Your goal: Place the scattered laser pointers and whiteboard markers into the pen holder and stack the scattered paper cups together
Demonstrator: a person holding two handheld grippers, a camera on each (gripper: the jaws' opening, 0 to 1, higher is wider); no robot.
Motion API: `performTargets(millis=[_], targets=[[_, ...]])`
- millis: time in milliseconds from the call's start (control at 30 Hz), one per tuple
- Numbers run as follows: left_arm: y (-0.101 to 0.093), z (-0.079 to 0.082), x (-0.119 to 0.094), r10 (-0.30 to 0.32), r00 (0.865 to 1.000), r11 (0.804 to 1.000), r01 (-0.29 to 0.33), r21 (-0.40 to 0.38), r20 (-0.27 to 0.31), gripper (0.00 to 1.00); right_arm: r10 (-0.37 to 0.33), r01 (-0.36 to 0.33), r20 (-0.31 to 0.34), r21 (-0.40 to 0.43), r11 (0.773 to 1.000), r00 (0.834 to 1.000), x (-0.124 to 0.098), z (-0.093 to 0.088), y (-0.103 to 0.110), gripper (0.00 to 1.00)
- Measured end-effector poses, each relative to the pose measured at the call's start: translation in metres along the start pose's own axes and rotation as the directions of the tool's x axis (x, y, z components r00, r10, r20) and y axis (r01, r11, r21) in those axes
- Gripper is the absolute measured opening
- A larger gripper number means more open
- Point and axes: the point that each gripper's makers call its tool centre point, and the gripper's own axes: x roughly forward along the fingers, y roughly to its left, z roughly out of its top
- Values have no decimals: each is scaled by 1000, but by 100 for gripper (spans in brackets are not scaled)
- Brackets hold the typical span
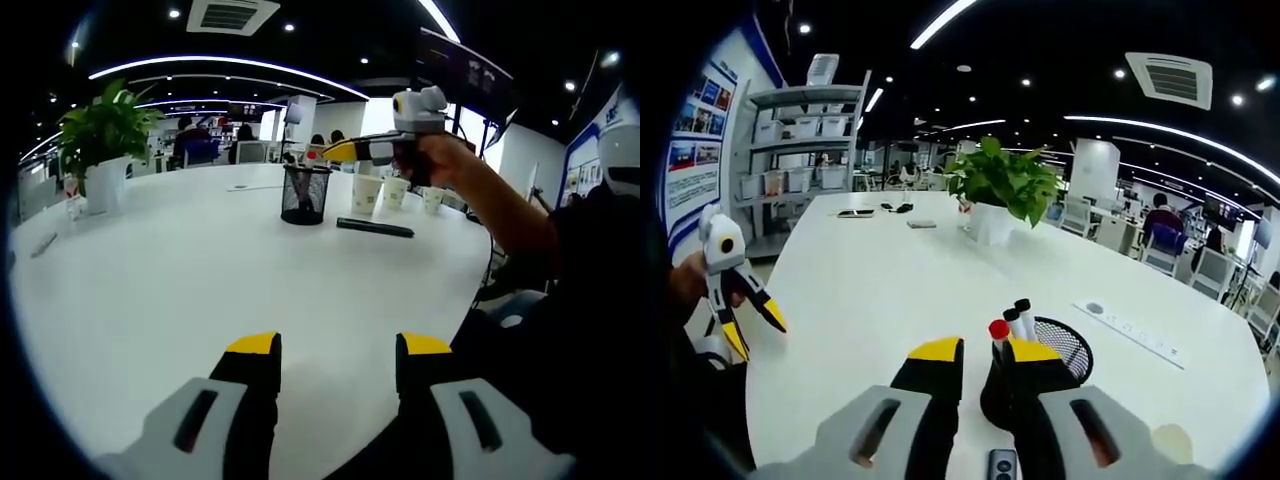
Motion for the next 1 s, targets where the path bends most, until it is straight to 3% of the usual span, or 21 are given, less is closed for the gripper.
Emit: performTargets(millis=[1000], targets=[[-7, 5, 1, -5, 1000, 1000, 5, 16, -1, 47, -23, 25, -29, 51, 998, 999, -17, -32, -13, 23]])
